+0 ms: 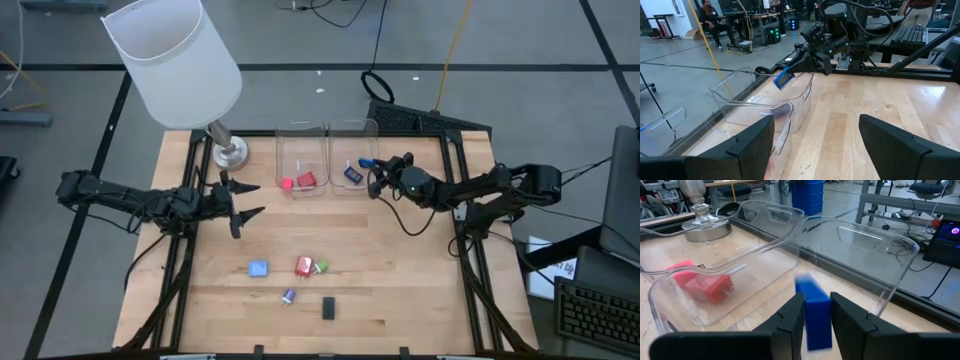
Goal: Pick & Place Office items
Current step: Put the blue timer into the right transparent bin, then put the black timer into the right transparent bin
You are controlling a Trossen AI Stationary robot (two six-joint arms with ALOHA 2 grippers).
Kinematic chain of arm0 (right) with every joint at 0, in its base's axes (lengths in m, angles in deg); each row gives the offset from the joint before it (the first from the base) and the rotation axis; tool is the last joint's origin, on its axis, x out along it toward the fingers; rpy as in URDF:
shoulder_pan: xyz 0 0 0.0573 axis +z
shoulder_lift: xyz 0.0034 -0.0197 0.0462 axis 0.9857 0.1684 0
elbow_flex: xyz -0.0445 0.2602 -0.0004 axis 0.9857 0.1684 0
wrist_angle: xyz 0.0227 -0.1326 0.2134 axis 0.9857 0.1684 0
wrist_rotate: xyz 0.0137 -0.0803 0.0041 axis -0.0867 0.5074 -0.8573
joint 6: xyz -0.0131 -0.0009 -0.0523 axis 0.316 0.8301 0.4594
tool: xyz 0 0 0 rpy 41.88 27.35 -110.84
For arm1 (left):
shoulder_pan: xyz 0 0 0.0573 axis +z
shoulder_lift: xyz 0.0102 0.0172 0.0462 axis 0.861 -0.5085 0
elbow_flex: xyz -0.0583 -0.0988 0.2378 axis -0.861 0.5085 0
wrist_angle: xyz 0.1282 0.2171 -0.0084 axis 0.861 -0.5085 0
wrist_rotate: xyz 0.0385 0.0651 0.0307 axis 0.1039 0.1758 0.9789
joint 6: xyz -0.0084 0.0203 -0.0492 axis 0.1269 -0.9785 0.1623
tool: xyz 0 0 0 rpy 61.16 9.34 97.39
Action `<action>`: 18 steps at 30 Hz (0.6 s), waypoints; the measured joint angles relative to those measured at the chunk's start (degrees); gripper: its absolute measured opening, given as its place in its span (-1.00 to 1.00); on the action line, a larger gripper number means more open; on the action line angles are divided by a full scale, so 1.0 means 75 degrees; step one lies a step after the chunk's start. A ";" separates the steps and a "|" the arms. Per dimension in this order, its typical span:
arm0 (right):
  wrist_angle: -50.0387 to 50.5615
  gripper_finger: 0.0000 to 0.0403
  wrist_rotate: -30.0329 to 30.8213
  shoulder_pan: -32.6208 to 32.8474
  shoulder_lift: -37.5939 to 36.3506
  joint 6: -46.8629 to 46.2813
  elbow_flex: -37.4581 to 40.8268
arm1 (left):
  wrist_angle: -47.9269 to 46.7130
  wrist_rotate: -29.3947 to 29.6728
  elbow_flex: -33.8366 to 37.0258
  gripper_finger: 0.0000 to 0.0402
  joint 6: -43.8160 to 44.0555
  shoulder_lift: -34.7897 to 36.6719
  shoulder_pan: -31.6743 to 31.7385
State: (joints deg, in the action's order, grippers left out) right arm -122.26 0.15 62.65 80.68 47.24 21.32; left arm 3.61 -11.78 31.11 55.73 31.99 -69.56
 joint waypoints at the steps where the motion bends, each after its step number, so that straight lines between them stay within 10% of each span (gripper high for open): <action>1: 0.0000 -0.55 0.0000 0.0000 0.0000 0.0000 0.0000 | 0.0000 0.0000 0.0000 0.47 0.0000 0.0000 0.0000; 18: -0.0059 -0.43 -0.0249 0.0012 0.0000 0.0013 0.0000 | -0.0044 0.0003 -0.0003 0.46 0.0000 0.0000 0.0000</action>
State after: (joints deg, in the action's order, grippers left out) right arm -122.70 -1.72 62.74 80.68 47.34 21.32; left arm 3.28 -11.76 31.09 55.73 31.99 -69.56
